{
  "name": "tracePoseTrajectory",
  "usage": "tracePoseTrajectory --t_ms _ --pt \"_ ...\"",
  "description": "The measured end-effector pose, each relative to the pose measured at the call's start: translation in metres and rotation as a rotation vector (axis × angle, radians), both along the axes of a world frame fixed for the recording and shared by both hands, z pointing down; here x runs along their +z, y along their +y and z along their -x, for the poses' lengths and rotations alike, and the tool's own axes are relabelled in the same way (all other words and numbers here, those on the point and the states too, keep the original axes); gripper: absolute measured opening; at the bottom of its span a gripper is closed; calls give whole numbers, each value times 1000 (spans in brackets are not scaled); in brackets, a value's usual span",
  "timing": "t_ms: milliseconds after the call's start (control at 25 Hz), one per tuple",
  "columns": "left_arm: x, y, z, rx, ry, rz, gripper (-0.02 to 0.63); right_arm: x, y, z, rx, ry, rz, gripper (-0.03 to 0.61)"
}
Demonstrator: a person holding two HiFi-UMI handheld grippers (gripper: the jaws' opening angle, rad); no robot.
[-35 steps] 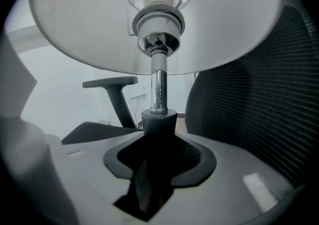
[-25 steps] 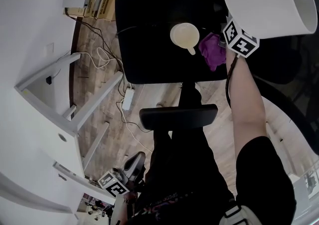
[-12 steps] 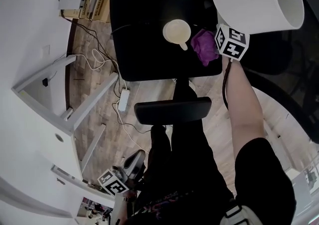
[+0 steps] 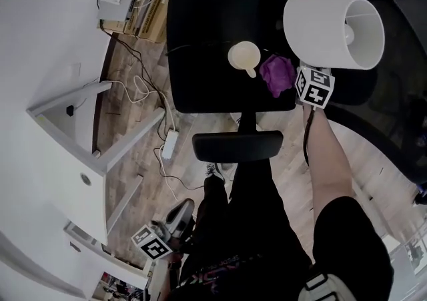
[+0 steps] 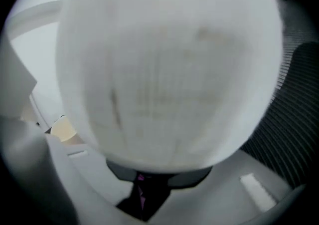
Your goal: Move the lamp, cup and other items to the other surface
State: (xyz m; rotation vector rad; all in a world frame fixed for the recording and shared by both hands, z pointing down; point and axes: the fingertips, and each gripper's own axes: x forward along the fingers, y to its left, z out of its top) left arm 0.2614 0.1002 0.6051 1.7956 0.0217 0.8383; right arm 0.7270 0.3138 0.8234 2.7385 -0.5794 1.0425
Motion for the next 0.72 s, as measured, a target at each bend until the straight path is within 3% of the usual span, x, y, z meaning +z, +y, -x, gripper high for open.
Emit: tracePoseTrajectory --t_ms 320,440,480,720 --pt "-23 -6 -20 -38 99 -7 -3 -8 11 34 -2 -147 5 98" --pt "-33 -10 -32 -55 145 -19 -3 -22 17 50 -9 -176 -10 34" --pt "-36 -11 -34 -65 158 -24 -3 -28 17 55 -25 -185 -20 5" --pt "-53 -16 -44 -134 221 -55 -3 -73 -12 86 -224 -228 -56 5"
